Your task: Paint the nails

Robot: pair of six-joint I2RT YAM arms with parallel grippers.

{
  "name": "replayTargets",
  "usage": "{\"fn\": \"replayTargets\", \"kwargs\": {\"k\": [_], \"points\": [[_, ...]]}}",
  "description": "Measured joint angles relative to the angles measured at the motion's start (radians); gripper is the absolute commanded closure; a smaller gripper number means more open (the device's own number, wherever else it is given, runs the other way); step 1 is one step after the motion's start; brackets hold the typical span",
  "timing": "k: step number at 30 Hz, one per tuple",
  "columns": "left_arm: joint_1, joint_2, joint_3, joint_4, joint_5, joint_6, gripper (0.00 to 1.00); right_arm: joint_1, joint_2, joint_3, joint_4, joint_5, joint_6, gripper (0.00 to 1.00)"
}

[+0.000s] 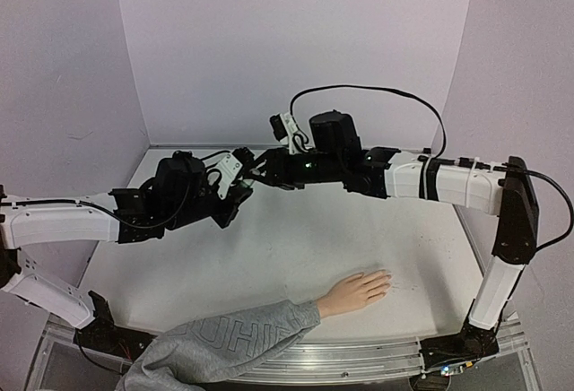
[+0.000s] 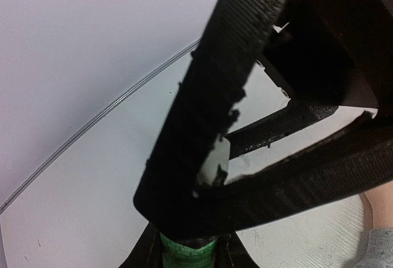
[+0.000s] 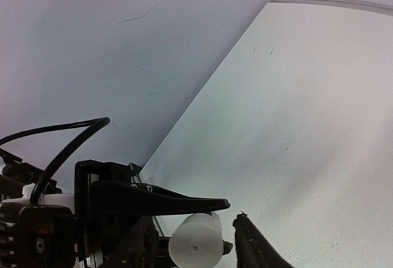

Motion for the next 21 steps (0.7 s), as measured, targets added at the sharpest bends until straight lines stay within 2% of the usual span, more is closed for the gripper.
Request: {"fn": "replayTargets", "kwargs": {"k": [3, 5, 6, 7, 9, 11, 18, 21], "points": [[0.0, 0.001, 0.0, 0.001, 0.008, 0.0, 1.0, 0.0, 0.001, 0.001, 0.011, -0.014, -0.002, 0.77], [0.0, 0.0, 0.001, 0.003, 0.021, -0.001, 1.0, -0.003, 0.001, 0.0, 0.014, -0.018, -0.007, 0.88], [0.001, 0.0, 0.002, 0.002, 0.027, -0.004, 1.0, -0.007, 0.001, -0.002, 0.016, -0.026, -0.014, 0.98], [0.002, -0.001, 0.003, 0.002, 0.033, -0.005, 1.0, -0.009, 0.001, -0.003, 0.018, -0.034, -0.028, 1.0], [0.01, -0.007, 0.003, -0.009, 0.074, -0.011, 1.0, -0.014, 0.001, -0.008, 0.023, -0.064, -0.067, 1.0], [0.032, -0.019, 0.003, -0.028, 0.176, -0.023, 1.0, -0.023, -0.006, -0.027, 0.035, -0.126, -0.151, 1.0], [0.138, -0.032, 0.003, -0.068, 0.792, -0.074, 1.0, -0.056, -0.093, -0.146, 0.036, -0.47, -0.561, 1.0], [0.153, -0.032, 0.003, -0.065, 0.947, -0.086, 1.0, -0.056, -0.1, -0.149, 0.026, -0.575, -0.656, 0.99]]}}
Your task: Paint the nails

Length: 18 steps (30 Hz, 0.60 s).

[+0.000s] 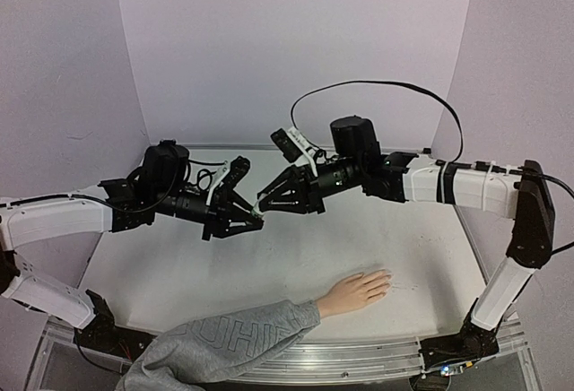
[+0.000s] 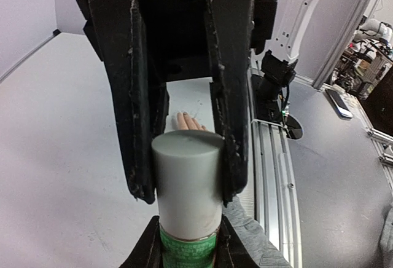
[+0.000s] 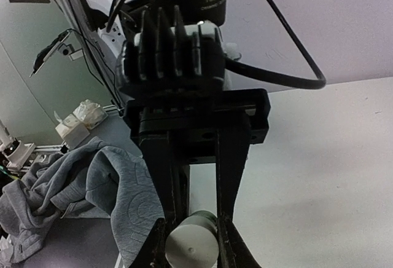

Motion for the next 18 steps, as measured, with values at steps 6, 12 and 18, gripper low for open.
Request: {"fn": "replayTargets", "kwargs": {"k": [6, 12, 18], "points": [[0.005, 0.0, 0.0, 0.011, -0.044, -0.003, 1.0, 0.0, 0.002, 0.017, -0.024, 0.065, 0.005, 0.43], [0.006, -0.029, -0.013, 0.061, -0.341, -0.023, 1.0, -0.034, 0.01, 0.02, -0.094, 0.298, 0.15, 0.11], [0.006, -0.053, -0.028, 0.076, -0.604, -0.052, 1.0, -0.068, 0.009, 0.02, -0.126, 0.43, 0.317, 0.07]]}}
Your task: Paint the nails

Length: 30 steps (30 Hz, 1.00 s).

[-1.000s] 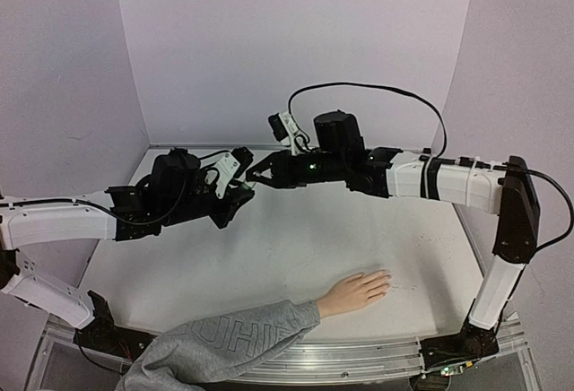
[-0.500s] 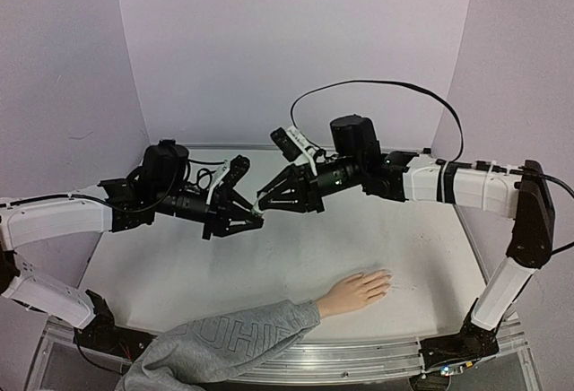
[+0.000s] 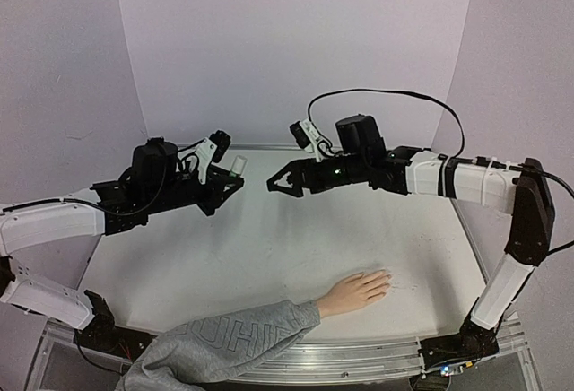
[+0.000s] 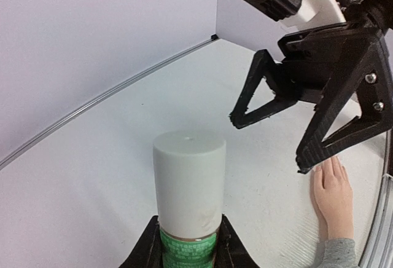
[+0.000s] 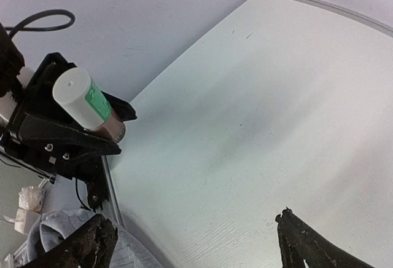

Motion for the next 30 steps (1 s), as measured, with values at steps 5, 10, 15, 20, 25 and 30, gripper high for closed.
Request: {"fn": "replayTargets", "kwargs": {"k": [5, 10, 15, 20, 25, 30], "points": [[-0.008, 0.004, -0.004, 0.0, -0.043, 0.007, 1.0, 0.006, 0.0, 0.001, 0.003, 0.014, 0.15, 0.1], [-0.082, 0.053, -0.002, 0.005, -0.055, 0.077, 1.0, 0.013, 0.0, 0.007, 0.033, 0.016, 0.235, 0.14], [-0.14, 0.107, 0.012, 0.006, -0.11, 0.133, 1.0, 0.019, 0.0, 0.008, 0.049, 0.013, 0.283, 0.28], [-0.17, 0.129, 0.027, 0.007, -0.145, 0.164, 1.0, 0.043, 0.007, 0.026, 0.064, -0.002, 0.311, 0.45], [-0.175, 0.132, 0.033, 0.007, -0.161, 0.172, 1.0, 0.06, 0.008, 0.026, 0.082, -0.018, 0.317, 0.49], [-0.175, 0.138, 0.042, 0.007, -0.163, 0.182, 1.0, 0.065, 0.008, 0.026, 0.098, -0.04, 0.32, 0.46]]}}
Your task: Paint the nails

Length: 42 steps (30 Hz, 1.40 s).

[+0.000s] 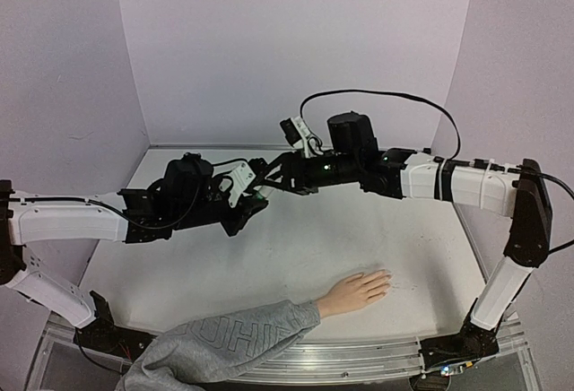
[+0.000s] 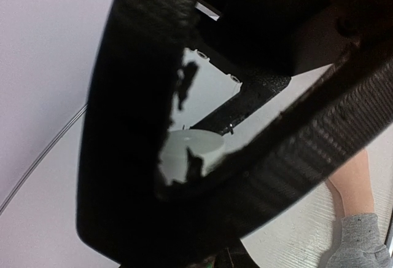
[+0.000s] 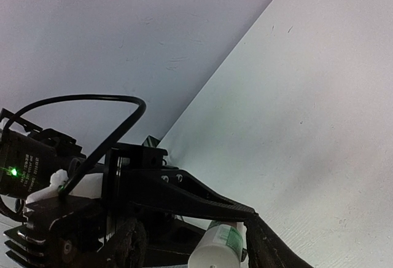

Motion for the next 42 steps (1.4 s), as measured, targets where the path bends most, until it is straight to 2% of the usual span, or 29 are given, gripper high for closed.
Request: {"fn": "replayTargets", "kwargs": {"k": [4, 9, 12, 13, 17, 18, 21, 25, 29, 31, 33, 36, 37, 38, 40, 42], "points": [[0.0, 0.0, 0.002, 0.0, 0.0, 0.001, 1.0, 0.004, 0.002, 0.0, 0.003, -0.008, -0.005, 0.57], [0.0, 0.0, 0.002, 0.0, 0.002, 0.0, 1.0, 0.003, 0.01, 0.0, 0.004, -0.008, -0.01, 0.62], [0.0, 0.0, 0.002, 0.0, 0.013, -0.003, 1.0, 0.003, 0.014, 0.0, 0.004, -0.008, -0.014, 0.69], [0.0, 0.0, 0.002, 0.0, 0.023, -0.005, 1.0, 0.003, 0.015, 0.0, 0.004, -0.009, -0.018, 0.73], [0.006, -0.012, 0.002, -0.016, 0.076, -0.031, 1.0, 0.001, 0.024, 0.0, 0.003, -0.022, -0.048, 1.0], [0.015, -0.018, 0.001, -0.025, 0.103, -0.037, 1.0, 0.001, 0.027, 0.0, 0.008, -0.032, -0.061, 1.0], [0.069, -0.047, -0.014, -0.039, 0.269, -0.065, 1.0, 0.002, 0.027, 0.0, 0.014, -0.086, -0.137, 1.0], [0.176, -0.066, -0.021, -0.044, 0.646, -0.129, 1.0, 0.005, 0.022, -0.011, 0.063, -0.257, -0.338, 1.0], [0.204, -0.05, -0.02, -0.045, 0.941, -0.178, 1.0, 0.018, -0.002, -0.047, 0.089, -0.414, -0.526, 1.0], [0.209, -0.036, -0.017, -0.045, 1.042, -0.199, 1.0, 0.026, -0.002, -0.047, 0.089, -0.474, -0.589, 1.0], [0.211, -0.03, -0.016, -0.041, 1.083, -0.208, 1.0, 0.028, -0.002, -0.047, 0.086, -0.5, -0.626, 1.0], [0.211, -0.032, -0.017, -0.036, 1.048, -0.205, 1.0, 0.027, -0.002, -0.047, 0.086, -0.482, -0.642, 0.73], [0.211, -0.036, -0.019, -0.037, 1.009, -0.202, 1.0, 0.025, -0.003, -0.047, 0.083, -0.452, -0.636, 0.54], [0.211, -0.042, -0.021, -0.037, 0.957, -0.198, 1.0, 0.021, -0.005, -0.047, 0.081, -0.405, -0.618, 0.41], [0.214, -0.058, -0.028, -0.033, 0.836, -0.193, 1.0, 0.011, -0.009, -0.049, 0.064, -0.301, -0.573, 0.26], [0.217, -0.085, -0.041, -0.023, 0.692, -0.182, 1.0, -0.008, -0.012, -0.053, 0.041, -0.204, -0.521, 0.17]]}}
